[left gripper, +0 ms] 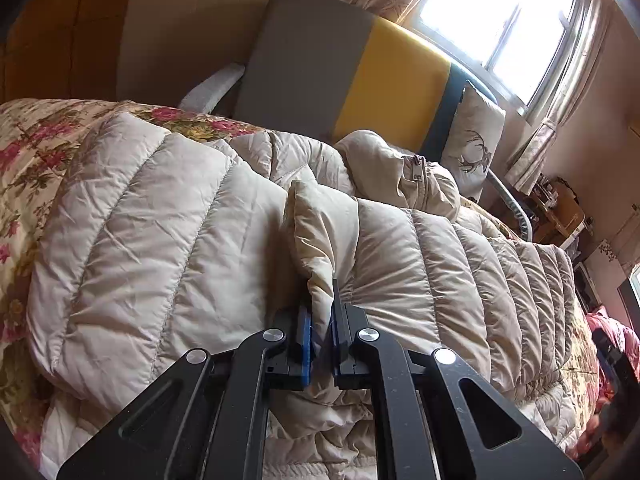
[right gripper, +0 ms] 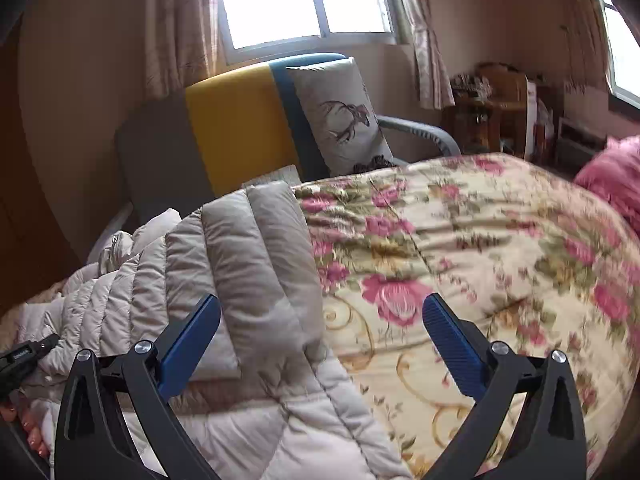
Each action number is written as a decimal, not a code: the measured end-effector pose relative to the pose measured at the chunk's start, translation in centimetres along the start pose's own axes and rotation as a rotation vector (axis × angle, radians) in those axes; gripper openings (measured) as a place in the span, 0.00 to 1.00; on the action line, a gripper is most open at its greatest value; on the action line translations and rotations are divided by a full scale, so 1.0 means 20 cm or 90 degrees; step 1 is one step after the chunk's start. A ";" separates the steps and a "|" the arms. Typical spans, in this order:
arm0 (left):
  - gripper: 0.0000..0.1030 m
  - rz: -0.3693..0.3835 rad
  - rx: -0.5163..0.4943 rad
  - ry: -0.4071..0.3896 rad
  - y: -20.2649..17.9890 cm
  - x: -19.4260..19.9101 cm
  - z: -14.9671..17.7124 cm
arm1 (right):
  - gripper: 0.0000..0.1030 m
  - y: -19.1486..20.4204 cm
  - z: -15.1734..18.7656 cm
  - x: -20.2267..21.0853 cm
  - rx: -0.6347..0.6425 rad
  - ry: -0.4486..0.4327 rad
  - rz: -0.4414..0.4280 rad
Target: Fold large clothes
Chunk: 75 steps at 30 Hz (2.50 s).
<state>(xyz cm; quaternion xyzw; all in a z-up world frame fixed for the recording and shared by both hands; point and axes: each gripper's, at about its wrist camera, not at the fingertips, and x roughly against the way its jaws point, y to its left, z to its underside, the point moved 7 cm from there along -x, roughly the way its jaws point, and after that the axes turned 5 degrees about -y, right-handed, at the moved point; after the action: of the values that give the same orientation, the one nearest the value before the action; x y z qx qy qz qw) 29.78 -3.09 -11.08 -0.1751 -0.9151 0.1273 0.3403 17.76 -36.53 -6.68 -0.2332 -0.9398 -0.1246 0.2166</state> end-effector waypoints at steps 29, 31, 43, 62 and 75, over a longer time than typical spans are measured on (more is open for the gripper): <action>0.08 0.029 0.023 0.010 0.06 -0.03 0.07 | 0.98 -0.05 0.11 -0.40 0.119 0.151 0.121; 0.09 0.026 0.014 0.009 0.03 -0.04 0.07 | 0.98 -0.12 0.21 -0.48 0.076 0.189 0.116; 0.68 0.017 -0.018 0.007 -0.04 0.19 -0.02 | 0.98 -0.06 0.15 -0.28 0.108 0.162 0.080; 0.78 -0.039 -0.099 0.044 0.33 0.78 0.37 | 0.72 -0.25 0.31 0.26 0.077 0.201 -0.138; 0.78 0.013 -0.034 0.104 0.54 1.00 0.70 | 0.55 -0.49 0.69 0.51 -0.095 0.335 -0.339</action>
<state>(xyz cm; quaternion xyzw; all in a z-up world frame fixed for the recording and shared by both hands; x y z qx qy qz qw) 8.72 13.34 -13.65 -0.2033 -0.8857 0.0914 0.4073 0.09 -36.36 -15.34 0.0442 -0.8680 -0.3003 0.3930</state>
